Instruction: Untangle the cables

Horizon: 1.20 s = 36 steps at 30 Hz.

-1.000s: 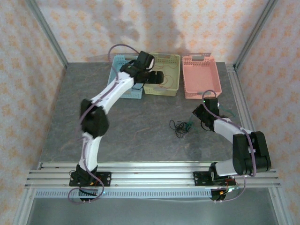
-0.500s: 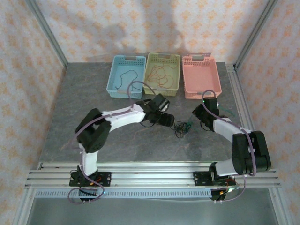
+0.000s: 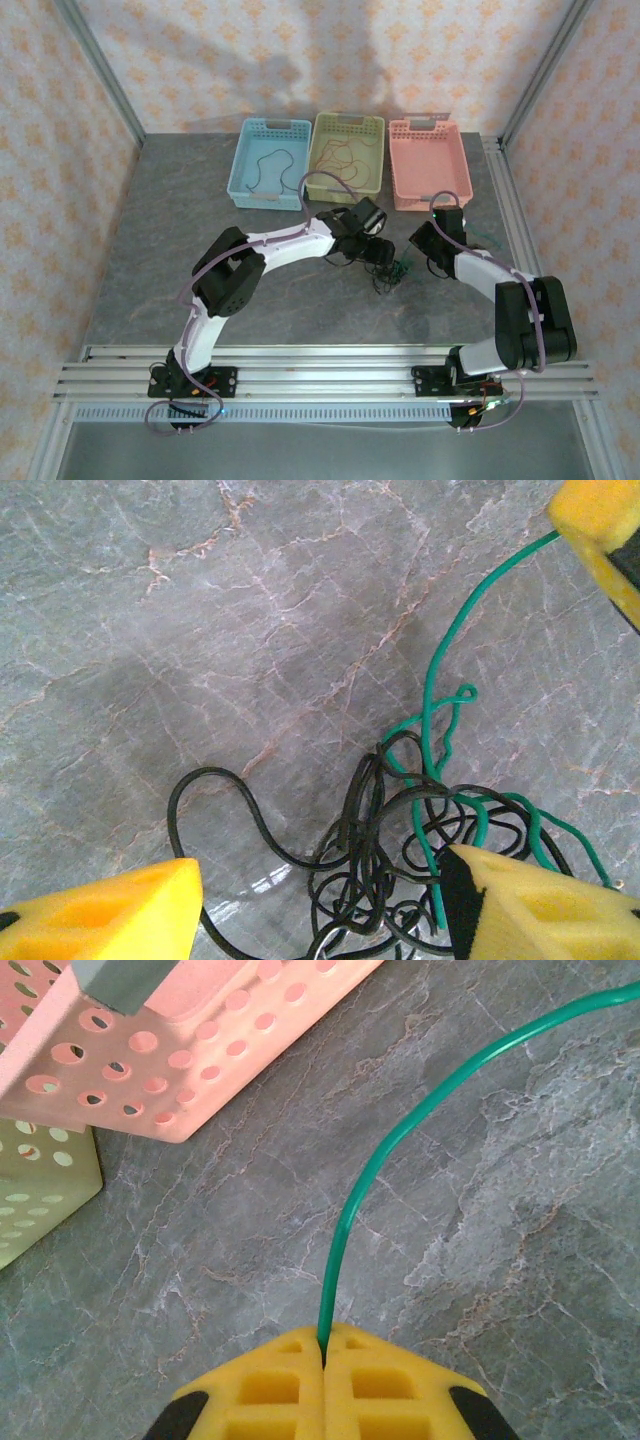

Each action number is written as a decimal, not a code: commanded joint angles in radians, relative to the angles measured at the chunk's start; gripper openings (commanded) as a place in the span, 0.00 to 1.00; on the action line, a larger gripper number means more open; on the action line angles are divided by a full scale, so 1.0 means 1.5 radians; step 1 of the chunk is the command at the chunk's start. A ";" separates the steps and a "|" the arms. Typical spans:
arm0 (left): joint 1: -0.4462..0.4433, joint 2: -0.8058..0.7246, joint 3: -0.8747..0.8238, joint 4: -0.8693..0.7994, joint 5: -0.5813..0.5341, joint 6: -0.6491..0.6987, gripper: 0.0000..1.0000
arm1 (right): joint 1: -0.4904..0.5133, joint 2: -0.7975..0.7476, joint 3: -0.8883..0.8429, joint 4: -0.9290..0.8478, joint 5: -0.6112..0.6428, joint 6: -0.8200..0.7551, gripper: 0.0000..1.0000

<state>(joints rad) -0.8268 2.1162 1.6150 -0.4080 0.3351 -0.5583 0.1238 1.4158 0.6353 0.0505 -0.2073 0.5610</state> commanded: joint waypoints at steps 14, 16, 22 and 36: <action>-0.008 0.050 0.061 -0.014 0.006 -0.014 0.46 | 0.004 0.002 0.016 0.003 0.001 -0.001 0.00; -0.008 0.056 0.063 -0.014 0.010 -0.016 0.45 | 0.004 0.002 0.016 0.003 0.000 -0.001 0.00; -0.012 0.072 0.073 -0.014 0.027 -0.016 0.44 | 0.005 0.004 0.017 0.003 0.000 -0.002 0.00; -0.013 0.078 0.083 -0.020 0.029 -0.013 0.10 | 0.005 0.006 0.018 0.002 -0.002 -0.001 0.00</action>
<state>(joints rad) -0.8345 2.2143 1.7164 -0.4191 0.3679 -0.5793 0.1238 1.4170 0.6373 0.0502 -0.2100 0.5606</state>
